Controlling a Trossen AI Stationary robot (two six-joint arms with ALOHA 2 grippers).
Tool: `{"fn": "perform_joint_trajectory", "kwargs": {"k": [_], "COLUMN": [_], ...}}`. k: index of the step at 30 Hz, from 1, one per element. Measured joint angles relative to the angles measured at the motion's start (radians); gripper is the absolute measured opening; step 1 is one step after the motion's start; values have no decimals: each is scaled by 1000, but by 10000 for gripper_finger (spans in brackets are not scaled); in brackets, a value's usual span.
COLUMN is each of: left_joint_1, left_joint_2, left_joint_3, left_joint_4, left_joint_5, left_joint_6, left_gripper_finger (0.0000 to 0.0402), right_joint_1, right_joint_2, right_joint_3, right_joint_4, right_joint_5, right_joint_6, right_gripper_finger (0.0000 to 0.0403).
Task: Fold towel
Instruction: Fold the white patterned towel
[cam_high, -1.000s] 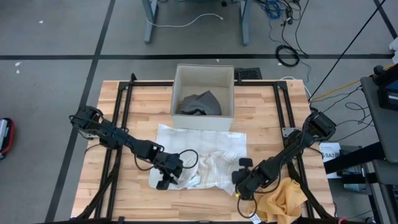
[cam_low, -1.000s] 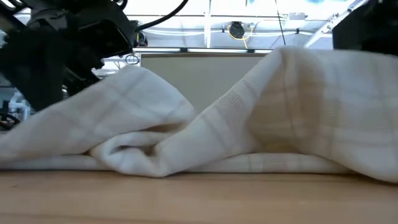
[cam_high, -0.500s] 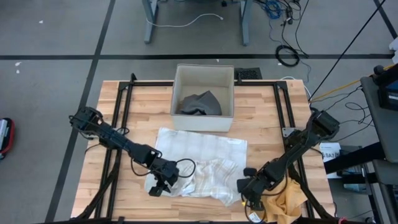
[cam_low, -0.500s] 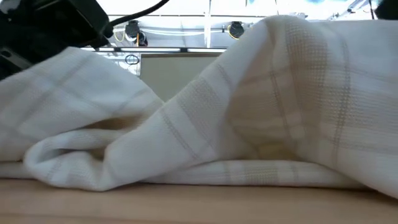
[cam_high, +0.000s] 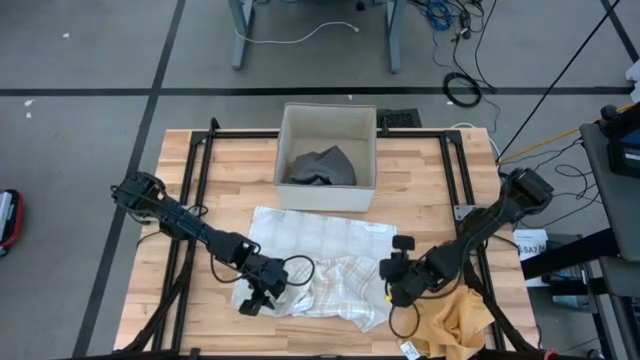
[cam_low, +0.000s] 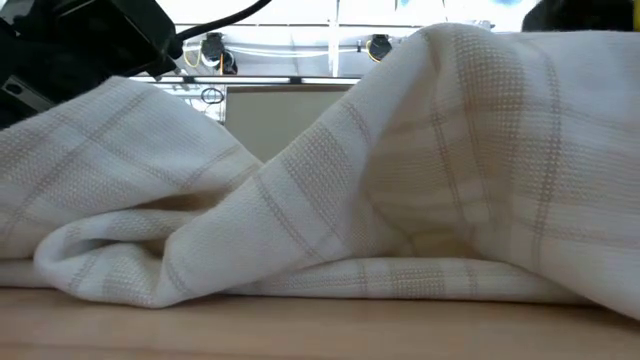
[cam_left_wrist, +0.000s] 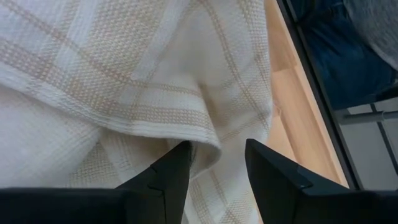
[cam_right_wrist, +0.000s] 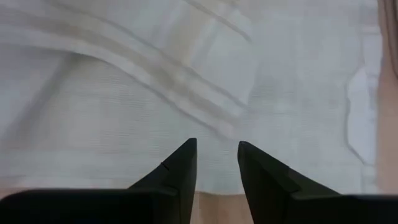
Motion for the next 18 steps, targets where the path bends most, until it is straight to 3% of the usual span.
{"fn": "perform_joint_trajectory", "kwargs": {"k": [11,18], "left_joint_1": [7,7], "left_joint_2": [0,0], "left_joint_3": [0,0], "left_joint_4": [0,0], "left_joint_5": [-2,-13], "left_joint_6": [22,23], "left_gripper_finger": [161,161], "right_joint_1": [-67,-114], "right_joint_2": [24,24], "right_joint_3": [-61,-96], "right_joint_4": [131,164], "right_joint_5": [-13,-78], "right_joint_6": [-90,-92], "right_gripper_finger": [107,107]}}
